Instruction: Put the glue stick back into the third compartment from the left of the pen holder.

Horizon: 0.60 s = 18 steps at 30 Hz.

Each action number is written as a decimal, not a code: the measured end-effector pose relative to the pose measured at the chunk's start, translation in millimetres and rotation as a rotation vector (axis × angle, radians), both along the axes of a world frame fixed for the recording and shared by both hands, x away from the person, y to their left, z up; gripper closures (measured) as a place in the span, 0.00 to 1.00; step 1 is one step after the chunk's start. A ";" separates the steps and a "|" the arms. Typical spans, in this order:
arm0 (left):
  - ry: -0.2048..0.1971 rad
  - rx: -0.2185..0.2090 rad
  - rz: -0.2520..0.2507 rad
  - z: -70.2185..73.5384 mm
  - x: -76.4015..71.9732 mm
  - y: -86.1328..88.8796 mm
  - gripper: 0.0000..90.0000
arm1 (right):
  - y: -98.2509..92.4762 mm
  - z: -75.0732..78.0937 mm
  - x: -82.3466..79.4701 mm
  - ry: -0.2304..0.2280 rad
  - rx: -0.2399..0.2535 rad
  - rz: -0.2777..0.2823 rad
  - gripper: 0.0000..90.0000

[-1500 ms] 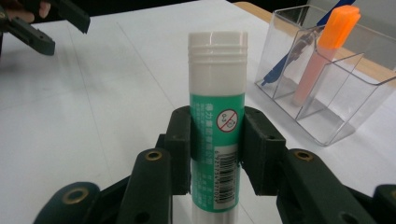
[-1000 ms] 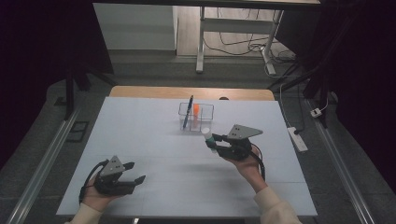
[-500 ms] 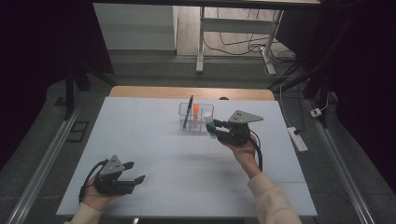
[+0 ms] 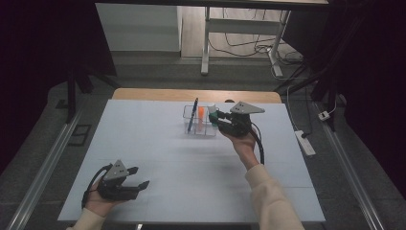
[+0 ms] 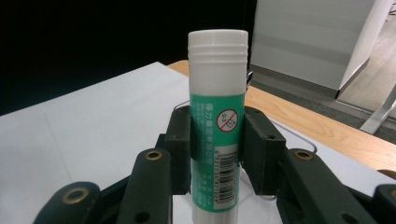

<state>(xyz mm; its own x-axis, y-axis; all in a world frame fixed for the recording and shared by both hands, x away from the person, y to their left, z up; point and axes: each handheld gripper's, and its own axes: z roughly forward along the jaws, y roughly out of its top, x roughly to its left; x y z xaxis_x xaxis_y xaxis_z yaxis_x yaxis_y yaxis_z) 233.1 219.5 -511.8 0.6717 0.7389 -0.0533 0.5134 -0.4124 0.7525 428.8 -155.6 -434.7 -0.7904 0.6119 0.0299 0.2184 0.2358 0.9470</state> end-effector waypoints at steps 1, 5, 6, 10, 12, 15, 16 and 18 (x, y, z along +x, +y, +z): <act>-0.001 0.000 0.001 0.0 0.0 0.3 0.36 | 0.8 0.0 2.0 -0.001 -0.001 0.000 0.72; 0.000 -0.003 0.005 -0.2 0.4 1.8 0.36 | 4.0 0.2 8.9 -0.006 -0.001 -0.004 0.72; 0.000 -0.002 0.005 -0.2 0.4 2.0 0.36 | 4.8 0.2 10.9 -0.003 0.004 -0.005 0.72; -0.002 0.000 0.004 0.3 0.4 1.8 0.36 | 7.5 0.0 20.0 0.005 0.006 -0.026 0.72; -0.004 0.000 0.005 0.7 0.3 2.0 0.36 | 8.5 -1.3 25.1 0.011 0.011 -0.040 0.72; -0.001 -0.001 0.005 0.4 0.4 2.5 0.36 | 9.8 -4.2 32.5 0.021 0.019 -0.052 0.72; 0.000 -0.001 0.005 0.2 0.6 2.8 0.36 | 10.5 -5.0 34.8 0.024 0.013 -0.056 0.72; 0.001 0.000 0.006 0.0 0.9 3.3 0.36 | 11.5 -6.8 39.8 0.028 0.002 -0.056 0.72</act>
<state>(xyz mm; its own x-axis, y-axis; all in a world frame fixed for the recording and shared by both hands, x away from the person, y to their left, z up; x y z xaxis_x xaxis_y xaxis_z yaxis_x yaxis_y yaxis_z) 234.0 222.8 -511.8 0.6671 0.7430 -0.0538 0.5165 -0.4093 0.7521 468.6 -144.1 -441.5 -0.7540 0.6547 0.0535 0.2579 0.2202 0.9407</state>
